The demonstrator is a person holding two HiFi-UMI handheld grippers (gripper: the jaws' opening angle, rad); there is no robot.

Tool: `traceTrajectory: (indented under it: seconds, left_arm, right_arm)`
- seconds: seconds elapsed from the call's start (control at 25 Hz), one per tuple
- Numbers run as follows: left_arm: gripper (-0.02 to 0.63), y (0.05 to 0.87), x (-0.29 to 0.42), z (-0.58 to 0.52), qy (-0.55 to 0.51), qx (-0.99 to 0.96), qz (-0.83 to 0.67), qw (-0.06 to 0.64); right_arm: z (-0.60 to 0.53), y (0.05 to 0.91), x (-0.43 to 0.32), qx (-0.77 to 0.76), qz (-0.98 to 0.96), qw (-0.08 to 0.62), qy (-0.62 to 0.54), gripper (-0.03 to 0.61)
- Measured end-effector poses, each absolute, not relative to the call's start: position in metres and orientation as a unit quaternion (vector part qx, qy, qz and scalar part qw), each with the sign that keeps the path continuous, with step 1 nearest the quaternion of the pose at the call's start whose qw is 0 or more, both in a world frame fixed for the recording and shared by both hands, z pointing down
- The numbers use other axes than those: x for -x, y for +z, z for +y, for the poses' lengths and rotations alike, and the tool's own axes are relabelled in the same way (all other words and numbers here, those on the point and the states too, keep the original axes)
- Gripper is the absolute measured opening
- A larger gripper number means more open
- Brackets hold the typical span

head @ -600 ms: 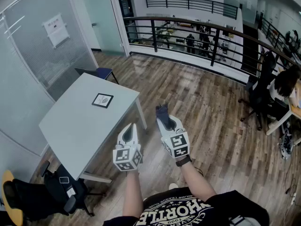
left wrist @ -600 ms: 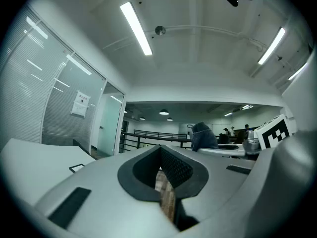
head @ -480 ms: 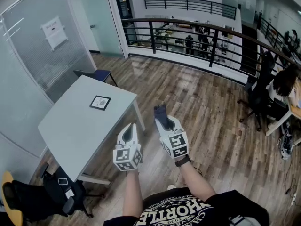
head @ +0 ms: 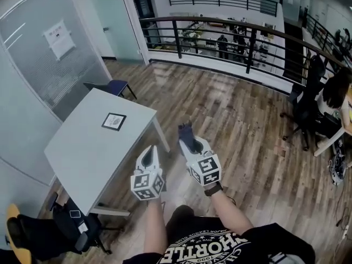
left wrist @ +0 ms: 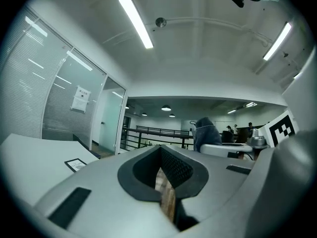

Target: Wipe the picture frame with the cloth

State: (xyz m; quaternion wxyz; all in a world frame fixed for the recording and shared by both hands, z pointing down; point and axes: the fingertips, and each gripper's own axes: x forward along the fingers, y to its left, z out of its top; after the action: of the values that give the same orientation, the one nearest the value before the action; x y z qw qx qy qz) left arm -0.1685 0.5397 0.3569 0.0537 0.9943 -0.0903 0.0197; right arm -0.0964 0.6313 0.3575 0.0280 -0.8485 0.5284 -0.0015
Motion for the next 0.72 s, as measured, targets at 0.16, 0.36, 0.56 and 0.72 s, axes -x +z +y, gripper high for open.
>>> traceTrajectory:
  seconds: [0.16,0.36,0.56,0.72]
  left_arm:
    - [0.006,0.366,0.14,0.516,0.023,-0.994,-0.097,0.05]
    - [0.006,0.384,0.1,0.469,0.022,-0.993,-0.104,0.044]
    - [0.006,0.408,0.063,0.372,0.021,-0.988,-0.137,0.07]
    - [0.006,0.404,0.036,0.278,0.021,-0.982,-0.174,0.077]
  right_arm:
    - [0.609,0.368,0.069,0.848,0.529,0.029,-0.01,0.074]
    - [0.555,0.389,0.026,0.841,0.539,0.027,-0.025,0.074]
    - [0.451,0.416,-0.001,0.816,0.576,0.006,-0.045,0.074]
    - [0.343,0.416,-0.027,0.785,0.617,-0.003,-0.057,0.074]
